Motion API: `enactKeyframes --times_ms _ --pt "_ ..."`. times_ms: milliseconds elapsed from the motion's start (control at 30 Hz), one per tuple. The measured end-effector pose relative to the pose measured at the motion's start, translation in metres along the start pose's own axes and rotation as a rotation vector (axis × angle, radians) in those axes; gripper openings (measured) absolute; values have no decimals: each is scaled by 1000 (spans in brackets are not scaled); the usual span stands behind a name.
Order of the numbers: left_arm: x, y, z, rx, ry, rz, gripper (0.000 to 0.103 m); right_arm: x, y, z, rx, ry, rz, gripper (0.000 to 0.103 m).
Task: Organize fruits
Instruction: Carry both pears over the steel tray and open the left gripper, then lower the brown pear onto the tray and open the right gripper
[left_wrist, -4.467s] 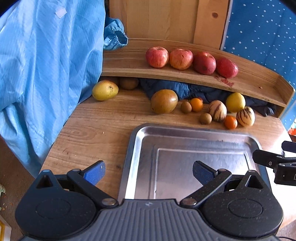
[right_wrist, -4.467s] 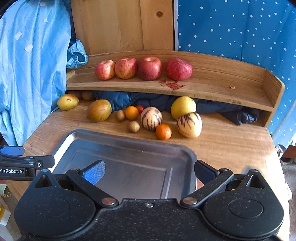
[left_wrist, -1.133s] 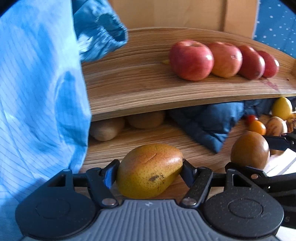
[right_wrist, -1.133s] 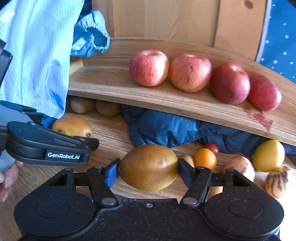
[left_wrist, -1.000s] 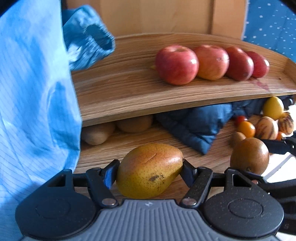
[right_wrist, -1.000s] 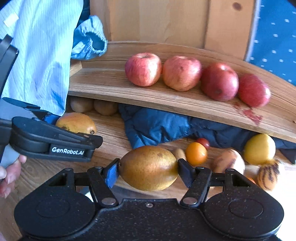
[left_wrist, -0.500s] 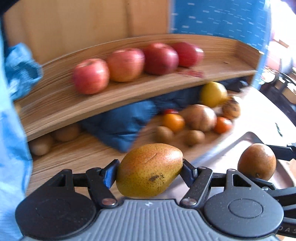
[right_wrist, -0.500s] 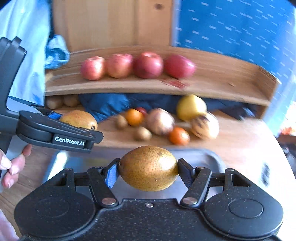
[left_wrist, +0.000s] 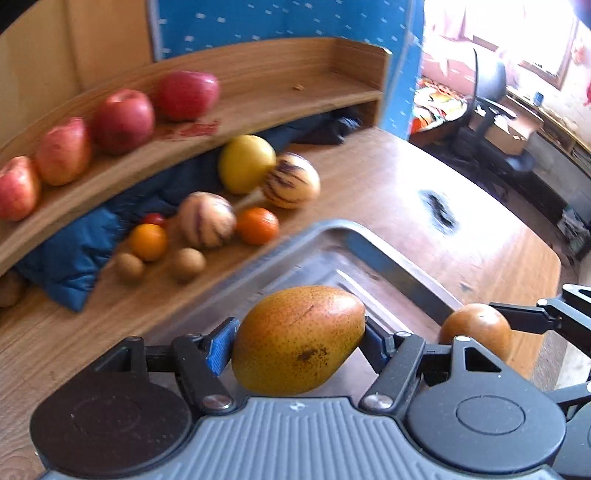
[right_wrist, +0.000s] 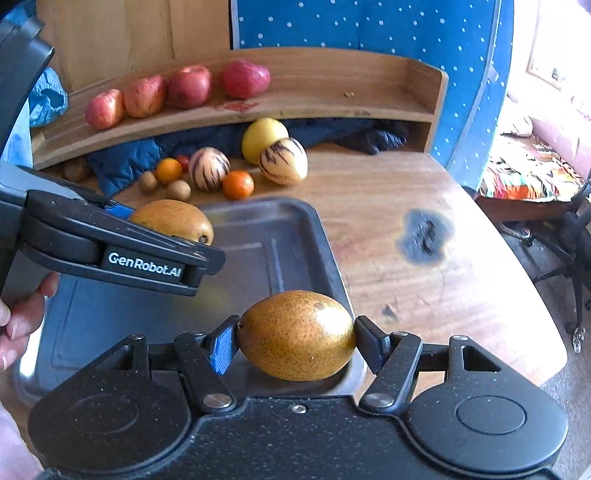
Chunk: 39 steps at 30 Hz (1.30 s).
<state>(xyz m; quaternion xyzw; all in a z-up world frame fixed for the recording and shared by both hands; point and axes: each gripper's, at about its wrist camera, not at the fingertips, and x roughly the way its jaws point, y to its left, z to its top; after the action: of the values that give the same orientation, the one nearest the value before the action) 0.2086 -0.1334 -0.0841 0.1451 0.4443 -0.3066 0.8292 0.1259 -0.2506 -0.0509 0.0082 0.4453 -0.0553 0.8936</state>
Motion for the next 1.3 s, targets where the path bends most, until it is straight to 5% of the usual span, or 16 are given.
enactKeyframes --times_ms 533,900,1300 --pt "3 -16 -20 -47 114 98 74 -4 3 -15 -128 -8 76 70" --pt "-21 -21 -37 -134 89 190 92 -24 -7 -30 -180 -47 141 85" --pt "-66 -24 -72 -234 102 296 99 -36 -27 -47 -178 -36 220 99"
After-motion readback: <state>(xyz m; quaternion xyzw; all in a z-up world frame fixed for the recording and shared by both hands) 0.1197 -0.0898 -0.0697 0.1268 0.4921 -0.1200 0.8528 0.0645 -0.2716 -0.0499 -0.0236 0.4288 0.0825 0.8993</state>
